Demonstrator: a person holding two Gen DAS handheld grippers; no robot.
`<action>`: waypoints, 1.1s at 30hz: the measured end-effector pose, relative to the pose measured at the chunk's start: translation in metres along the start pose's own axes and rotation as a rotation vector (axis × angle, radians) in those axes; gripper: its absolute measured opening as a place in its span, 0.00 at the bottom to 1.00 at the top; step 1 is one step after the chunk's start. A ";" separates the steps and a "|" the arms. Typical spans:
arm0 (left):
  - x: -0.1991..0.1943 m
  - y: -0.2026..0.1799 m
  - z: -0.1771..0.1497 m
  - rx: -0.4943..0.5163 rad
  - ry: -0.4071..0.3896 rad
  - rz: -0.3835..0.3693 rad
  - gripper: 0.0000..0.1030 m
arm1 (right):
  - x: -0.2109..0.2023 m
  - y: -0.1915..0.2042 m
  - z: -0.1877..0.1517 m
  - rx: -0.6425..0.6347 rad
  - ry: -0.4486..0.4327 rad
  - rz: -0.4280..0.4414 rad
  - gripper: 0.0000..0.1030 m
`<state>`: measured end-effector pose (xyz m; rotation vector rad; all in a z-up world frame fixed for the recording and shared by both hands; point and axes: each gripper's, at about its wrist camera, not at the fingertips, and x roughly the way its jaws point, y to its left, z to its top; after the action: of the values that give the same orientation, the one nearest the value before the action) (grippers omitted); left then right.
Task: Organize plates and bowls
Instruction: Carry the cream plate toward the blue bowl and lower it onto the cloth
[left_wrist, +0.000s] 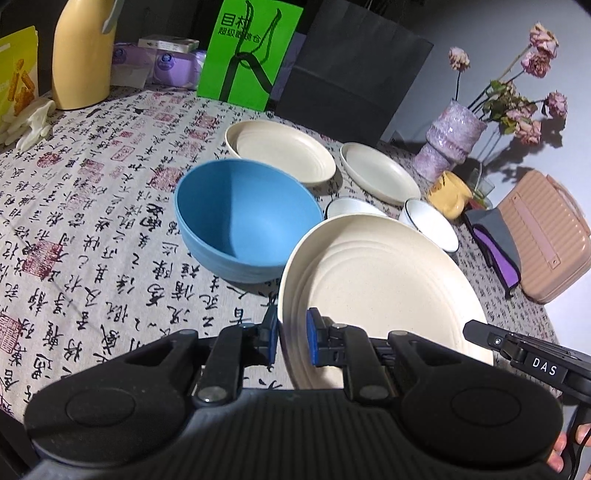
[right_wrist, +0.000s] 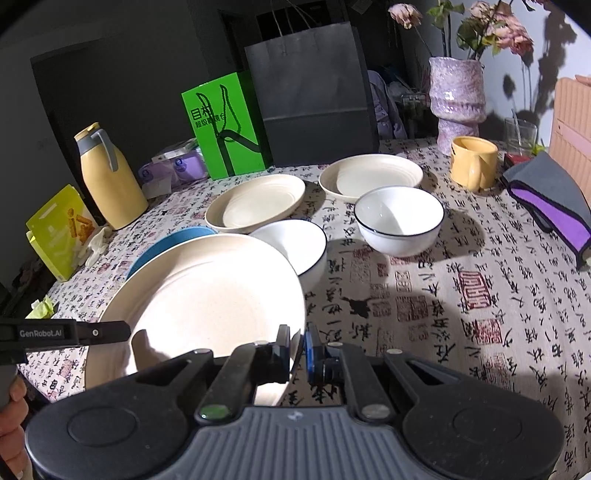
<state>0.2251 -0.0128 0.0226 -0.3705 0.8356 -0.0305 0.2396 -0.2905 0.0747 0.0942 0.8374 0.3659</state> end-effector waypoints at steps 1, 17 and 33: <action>0.002 -0.001 -0.001 0.004 0.004 0.003 0.15 | 0.001 -0.001 -0.002 0.003 0.002 0.000 0.08; 0.029 -0.006 -0.021 0.042 0.075 0.019 0.15 | 0.014 -0.027 -0.026 0.058 0.030 0.007 0.08; 0.054 0.008 -0.033 0.023 0.139 0.038 0.15 | 0.034 -0.030 -0.045 0.067 0.058 0.018 0.08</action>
<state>0.2367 -0.0245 -0.0389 -0.3339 0.9789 -0.0307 0.2354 -0.3096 0.0137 0.1540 0.9066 0.3584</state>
